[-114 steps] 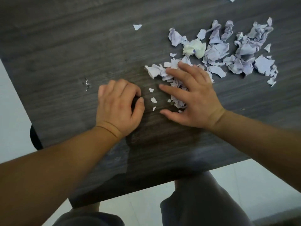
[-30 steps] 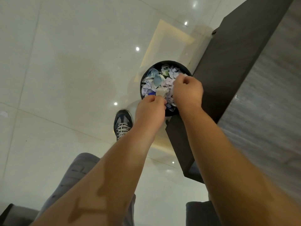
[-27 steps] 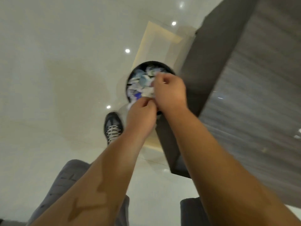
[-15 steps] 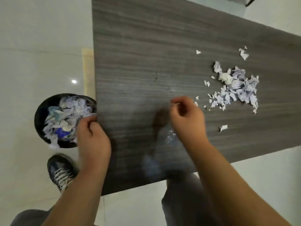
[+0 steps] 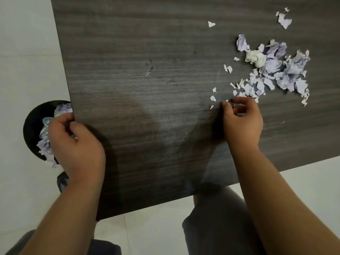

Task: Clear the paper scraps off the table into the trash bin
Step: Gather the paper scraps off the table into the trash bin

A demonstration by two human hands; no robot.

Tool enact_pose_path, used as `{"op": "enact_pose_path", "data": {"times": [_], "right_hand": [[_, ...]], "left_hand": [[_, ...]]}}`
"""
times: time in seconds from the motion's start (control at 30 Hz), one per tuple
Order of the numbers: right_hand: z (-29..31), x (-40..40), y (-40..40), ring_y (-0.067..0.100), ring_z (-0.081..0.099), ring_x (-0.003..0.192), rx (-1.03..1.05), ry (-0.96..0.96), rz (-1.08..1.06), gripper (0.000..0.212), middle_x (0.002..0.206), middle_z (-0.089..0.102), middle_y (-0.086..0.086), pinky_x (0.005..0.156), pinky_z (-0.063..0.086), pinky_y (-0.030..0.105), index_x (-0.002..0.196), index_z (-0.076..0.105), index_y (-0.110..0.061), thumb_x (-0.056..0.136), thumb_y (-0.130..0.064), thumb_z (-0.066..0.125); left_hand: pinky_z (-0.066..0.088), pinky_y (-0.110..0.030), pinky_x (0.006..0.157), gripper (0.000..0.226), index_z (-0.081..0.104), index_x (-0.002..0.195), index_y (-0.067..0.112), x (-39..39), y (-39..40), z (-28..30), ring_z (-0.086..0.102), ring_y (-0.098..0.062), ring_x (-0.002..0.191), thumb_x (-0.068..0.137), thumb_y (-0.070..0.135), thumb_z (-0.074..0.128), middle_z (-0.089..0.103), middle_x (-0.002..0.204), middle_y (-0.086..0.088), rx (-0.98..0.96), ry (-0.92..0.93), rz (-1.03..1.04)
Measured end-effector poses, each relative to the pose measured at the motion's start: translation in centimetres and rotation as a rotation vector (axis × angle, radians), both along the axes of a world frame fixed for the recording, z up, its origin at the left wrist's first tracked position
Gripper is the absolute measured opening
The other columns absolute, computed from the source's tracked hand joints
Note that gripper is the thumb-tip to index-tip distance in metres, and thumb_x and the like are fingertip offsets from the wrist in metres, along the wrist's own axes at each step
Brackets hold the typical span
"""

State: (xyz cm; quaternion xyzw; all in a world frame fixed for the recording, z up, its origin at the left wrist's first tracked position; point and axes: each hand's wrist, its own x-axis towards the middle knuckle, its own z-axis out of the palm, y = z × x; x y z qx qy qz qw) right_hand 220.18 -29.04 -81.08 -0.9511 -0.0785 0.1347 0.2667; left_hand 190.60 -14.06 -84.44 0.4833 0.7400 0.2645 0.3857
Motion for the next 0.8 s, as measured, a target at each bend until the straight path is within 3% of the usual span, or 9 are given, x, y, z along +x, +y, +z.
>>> {"op": "enact_pose_path", "data": {"times": [0.1, 0.13, 0.2, 0.27, 0.33, 0.47, 0.63, 0.73, 0.8], "right_hand": [[-0.3, 0.1, -0.1, -0.017, 0.061, 0.075, -0.005, -0.025, -0.004, 0.01, 0.078, 0.066, -0.019, 0.065, 0.04, 0.004, 0.093, 0.07, -0.03, 0.096, -0.039, 0.072], [-0.3, 0.1, -0.1, -0.017, 0.06, 0.075, -0.009, -0.031, 0.001, 0.01, 0.079, 0.065, -0.02, 0.064, 0.04, 0.003, 0.09, 0.068, -0.03, 0.097, -0.037, 0.071], [-0.3, 0.0, 0.0, -0.009, 0.062, 0.074, -0.023, -0.036, 0.013, 0.012, 0.08, 0.064, -0.019, 0.069, 0.043, 0.009, 0.091, 0.064, -0.029, 0.1, -0.035, 0.068], [-0.1, -0.2, 0.3, 0.0, 0.061, 0.076, -0.047, -0.03, 0.023, 0.011, 0.083, 0.062, -0.018, 0.079, 0.05, 0.027, 0.096, 0.062, -0.025, 0.103, -0.032, 0.065], [0.8, -1.0, 1.2, 0.002, 0.062, 0.077, -0.034, -0.017, 0.038, 0.009, 0.084, 0.062, -0.017, 0.081, 0.054, 0.032, 0.099, 0.061, -0.023, 0.105, -0.03, 0.064], [3.2, -7.5, 6.4, -0.003, 0.067, 0.076, 0.137, 0.066, 0.28, 0.012, 0.082, 0.069, -0.016, 0.071, 0.055, 0.015, 0.091, 0.065, -0.037, 0.099, -0.03, 0.07], [3.4, -21.9, 13.7, 0.003, 0.066, 0.071, 0.227, 0.334, 0.651, 0.016, 0.08, 0.07, -0.011, 0.065, 0.05, 0.009, 0.089, 0.068, -0.035, 0.095, -0.022, 0.076], [2.4, -28.2, 16.8, 0.0, 0.063, 0.071, 0.192, 0.411, 0.778, 0.021, 0.09, 0.067, -0.014, 0.065, 0.049, 0.008, 0.092, 0.068, -0.036, 0.095, -0.016, 0.075], [1.4, -31.0, 18.7, 0.0, 0.062, 0.073, 0.149, 0.403, 0.8, 0.021, 0.095, 0.068, -0.012, 0.067, 0.048, 0.009, 0.094, 0.07, -0.034, 0.095, -0.013, 0.072]], "left_hand": [[0.048, -0.015, 0.097, 0.036, 0.063, 0.131, 0.02, 0.1, -0.1, -0.1, 0.06, -0.001, 0.109, 0.103, 0.032, 0.042, 0.065, 0.125, 0.009, 0.039, 0.002, -0.027], [0.049, -0.02, 0.099, 0.036, 0.062, 0.131, 0.02, 0.1, -0.2, -0.1, 0.061, -0.004, 0.112, 0.103, 0.032, 0.043, 0.065, 0.126, 0.008, 0.046, 0.0, -0.032], [0.051, -0.026, 0.102, 0.034, 0.062, 0.131, 0.021, 0.0, -0.2, -0.1, 0.062, -0.007, 0.115, 0.104, 0.031, 0.045, 0.065, 0.127, 0.007, 0.051, -0.008, -0.047], [0.052, -0.025, 0.102, 0.028, 0.061, 0.128, 0.028, -0.2, -0.2, 0.0, 0.063, -0.007, 0.116, 0.104, 0.032, 0.047, 0.065, 0.128, 0.007, 0.045, -0.021, -0.075], [0.051, -0.021, 0.101, 0.023, 0.057, 0.126, 0.038, -0.4, -0.2, 0.5, 0.063, -0.003, 0.116, 0.104, 0.034, 0.05, 0.065, 0.13, 0.009, 0.021, -0.046, -0.108], [0.05, -0.012, 0.091, 0.025, 0.063, 0.128, 0.032, -2.0, -0.1, 1.9, 0.064, 0.002, 0.107, 0.105, 0.026, 0.057, 0.066, 0.122, 0.013, 0.032, -0.104, -0.163], [0.056, -0.018, 0.083, 0.021, 0.073, 0.105, 0.026, -7.7, 2.4, 2.5, 0.07, 0.001, 0.088, 0.099, 0.013, 0.058, 0.073, 0.092, 0.021, 0.024, -0.178, -0.051], [0.059, -0.028, 0.079, 0.022, 0.075, 0.099, 0.025, -12.6, 4.2, 2.2, 0.072, -0.009, 0.085, 0.095, 0.012, 0.056, 0.075, 0.092, 0.008, 0.003, -0.185, 0.097], [0.054, -0.024, 0.072, 0.024, 0.075, 0.097, 0.027, -15.9, 5.0, 2.0, 0.07, -0.012, 0.081, 0.094, 0.013, 0.056, 0.076, 0.092, 0.001, -0.009, -0.184, 0.165]]}}
